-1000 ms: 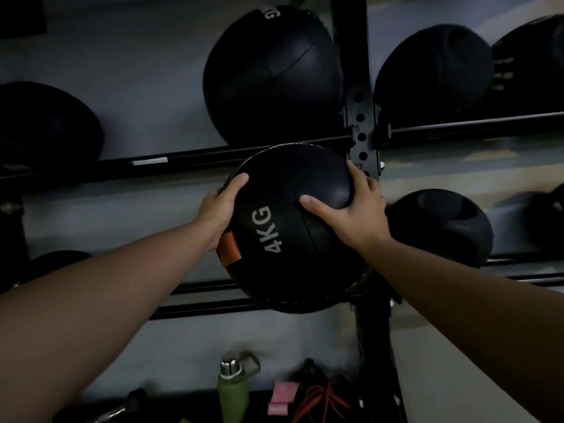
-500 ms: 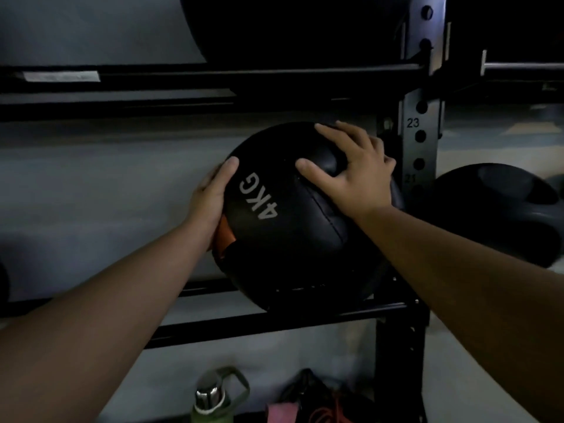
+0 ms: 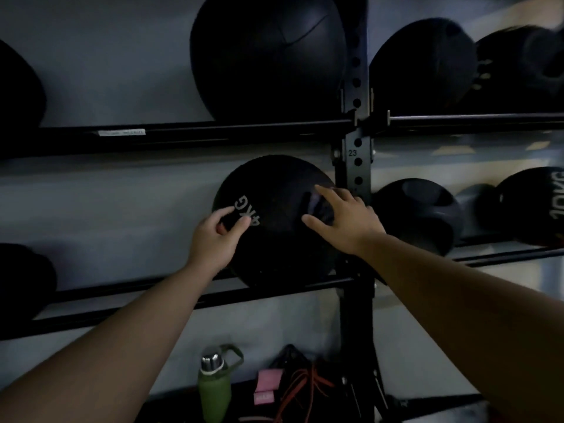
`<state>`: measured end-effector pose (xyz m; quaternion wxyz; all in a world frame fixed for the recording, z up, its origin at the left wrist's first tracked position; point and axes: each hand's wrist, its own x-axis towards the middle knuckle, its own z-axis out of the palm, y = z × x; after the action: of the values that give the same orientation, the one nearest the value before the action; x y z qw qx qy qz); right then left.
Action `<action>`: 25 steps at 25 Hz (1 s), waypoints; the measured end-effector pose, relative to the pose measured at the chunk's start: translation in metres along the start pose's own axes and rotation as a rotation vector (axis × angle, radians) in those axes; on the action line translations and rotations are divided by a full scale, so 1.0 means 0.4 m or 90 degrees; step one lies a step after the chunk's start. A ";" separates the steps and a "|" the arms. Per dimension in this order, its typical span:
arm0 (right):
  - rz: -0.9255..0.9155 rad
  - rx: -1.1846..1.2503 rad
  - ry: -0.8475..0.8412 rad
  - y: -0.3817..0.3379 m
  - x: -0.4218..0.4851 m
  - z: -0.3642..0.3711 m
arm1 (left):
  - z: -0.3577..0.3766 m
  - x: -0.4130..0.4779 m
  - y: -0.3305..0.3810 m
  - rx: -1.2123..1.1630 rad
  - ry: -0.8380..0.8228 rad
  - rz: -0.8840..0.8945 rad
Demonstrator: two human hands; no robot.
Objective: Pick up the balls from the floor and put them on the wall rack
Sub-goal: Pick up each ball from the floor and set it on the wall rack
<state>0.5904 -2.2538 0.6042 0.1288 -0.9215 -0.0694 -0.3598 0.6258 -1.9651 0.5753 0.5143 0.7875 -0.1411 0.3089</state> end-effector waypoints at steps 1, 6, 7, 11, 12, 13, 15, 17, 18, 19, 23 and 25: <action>0.003 -0.016 -0.003 0.027 -0.049 -0.029 | 0.004 -0.043 0.030 0.054 -0.007 0.039; 0.021 -0.072 -0.032 0.207 -0.320 -0.195 | 0.119 -0.310 0.243 0.149 -0.112 0.147; 0.029 -0.078 -0.039 0.251 -0.377 -0.237 | 0.162 -0.366 0.295 0.150 -0.137 0.151; 0.056 -0.105 -0.052 0.406 -0.586 -0.386 | 0.334 -0.555 0.463 0.168 -0.195 0.180; 0.067 -0.110 -0.054 0.448 -0.647 -0.430 | 0.380 -0.609 0.507 0.171 -0.208 0.190; 0.076 -0.110 -0.057 0.479 -0.698 -0.467 | 0.417 -0.656 0.542 0.175 -0.223 0.198; 0.096 -0.104 -0.065 0.531 -0.792 -0.533 | 0.476 -0.735 0.601 0.178 -0.254 0.205; 0.112 -0.106 -0.076 0.575 -0.872 -0.582 | 0.519 -0.795 0.647 0.169 -0.277 0.199; 0.122 -0.105 -0.081 0.594 -0.907 -0.601 | 0.537 -0.821 0.665 0.167 -0.290 0.191; 0.132 -0.102 -0.085 0.614 -0.942 -0.614 | 0.555 -0.844 0.679 0.168 -0.304 0.183; 0.195 -0.094 -0.110 0.706 -1.083 -0.624 | 0.662 -0.944 0.692 0.180 -0.370 0.180; 0.224 -0.104 -0.138 0.757 -1.154 -0.602 | 0.724 -0.994 0.680 0.182 -0.404 0.175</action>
<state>0.1644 -2.6289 0.4035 0.1062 -0.9602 0.1084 -0.2347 0.2718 -2.3803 0.4395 0.2833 0.8817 -0.3533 0.1326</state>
